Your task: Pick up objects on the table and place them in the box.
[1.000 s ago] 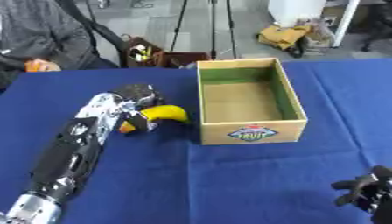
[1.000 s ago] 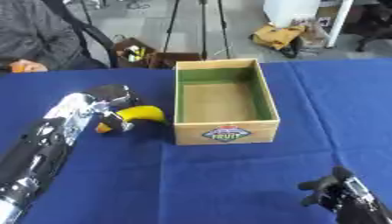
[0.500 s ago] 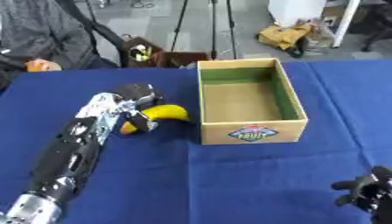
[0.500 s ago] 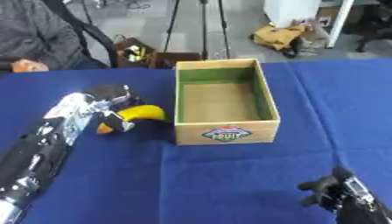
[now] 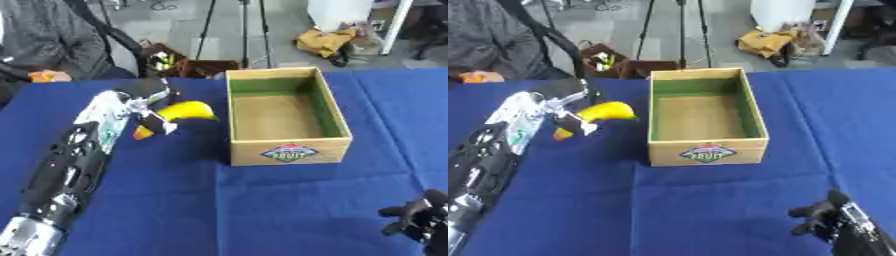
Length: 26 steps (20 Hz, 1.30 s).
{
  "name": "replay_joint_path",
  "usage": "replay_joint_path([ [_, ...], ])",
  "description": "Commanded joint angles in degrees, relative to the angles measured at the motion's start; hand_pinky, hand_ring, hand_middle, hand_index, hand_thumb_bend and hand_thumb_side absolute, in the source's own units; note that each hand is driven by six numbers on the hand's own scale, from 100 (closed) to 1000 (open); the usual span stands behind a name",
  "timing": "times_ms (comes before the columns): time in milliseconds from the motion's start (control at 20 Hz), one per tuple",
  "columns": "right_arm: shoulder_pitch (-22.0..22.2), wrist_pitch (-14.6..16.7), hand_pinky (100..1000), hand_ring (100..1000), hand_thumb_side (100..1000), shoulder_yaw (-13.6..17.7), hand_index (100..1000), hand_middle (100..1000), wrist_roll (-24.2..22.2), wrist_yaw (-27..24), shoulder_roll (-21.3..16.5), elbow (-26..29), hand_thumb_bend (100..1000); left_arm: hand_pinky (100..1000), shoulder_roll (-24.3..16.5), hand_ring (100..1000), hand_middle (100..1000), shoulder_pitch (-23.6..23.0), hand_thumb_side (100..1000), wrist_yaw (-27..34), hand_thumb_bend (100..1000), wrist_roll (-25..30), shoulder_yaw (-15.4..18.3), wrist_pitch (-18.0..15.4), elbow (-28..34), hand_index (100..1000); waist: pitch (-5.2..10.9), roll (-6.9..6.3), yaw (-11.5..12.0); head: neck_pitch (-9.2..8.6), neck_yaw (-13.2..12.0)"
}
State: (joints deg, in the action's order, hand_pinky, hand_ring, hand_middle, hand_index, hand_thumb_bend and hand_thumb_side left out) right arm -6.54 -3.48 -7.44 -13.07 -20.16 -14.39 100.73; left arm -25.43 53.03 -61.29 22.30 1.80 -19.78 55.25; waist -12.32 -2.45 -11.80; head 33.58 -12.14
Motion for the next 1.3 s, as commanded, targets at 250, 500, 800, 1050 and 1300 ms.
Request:
replay_joint_path([
  [250, -0.17, 0.09, 535, 682, 797, -0.17, 535, 401, -0.32, 0.06, -1.18, 0.56, 100, 597, -2.08, 329, 276, 5.67, 130, 3.90, 100, 0.48, 0.35, 0.60, 4.57, 641, 1.61, -0.01, -0.30, -0.72, -0.18],
  [500, -0.19, -0.01, 535, 681, 798, -0.53, 535, 401, -0.66, 0.00, -1.24, 0.51, 100, 616, 1.01, 344, 284, 8.86, 108, 4.33, 100, -0.16, -1.29, 0.64, 4.78, 649, 1.84, -0.09, -1.40, -0.70, -0.96],
  [800, -0.61, -0.30, 535, 680, 800, -1.16, 535, 401, -1.21, -0.07, -1.14, 0.34, 100, 636, 6.22, 360, 297, 11.82, 100, 1.73, 100, -2.99, -4.14, -2.26, 2.79, 659, 1.81, -0.44, -3.31, -0.94, -1.99],
  [1050, -1.02, -0.52, 535, 679, 803, -1.65, 535, 402, -1.68, -0.06, -1.07, 0.25, 100, 655, 9.39, 379, 316, 12.28, 100, -3.34, 144, -5.17, -6.18, -5.15, 0.55, 673, 1.44, -0.75, -4.98, -1.13, -2.75],
  [1300, -1.43, -0.71, 535, 678, 806, -2.07, 535, 402, -2.07, 0.00, -0.85, 0.11, 100, 666, 11.03, 395, 336, 10.85, 100, -10.26, 199, -8.22, -6.95, -6.99, -2.85, 683, 1.10, -1.06, -6.16, -1.34, -3.25],
])
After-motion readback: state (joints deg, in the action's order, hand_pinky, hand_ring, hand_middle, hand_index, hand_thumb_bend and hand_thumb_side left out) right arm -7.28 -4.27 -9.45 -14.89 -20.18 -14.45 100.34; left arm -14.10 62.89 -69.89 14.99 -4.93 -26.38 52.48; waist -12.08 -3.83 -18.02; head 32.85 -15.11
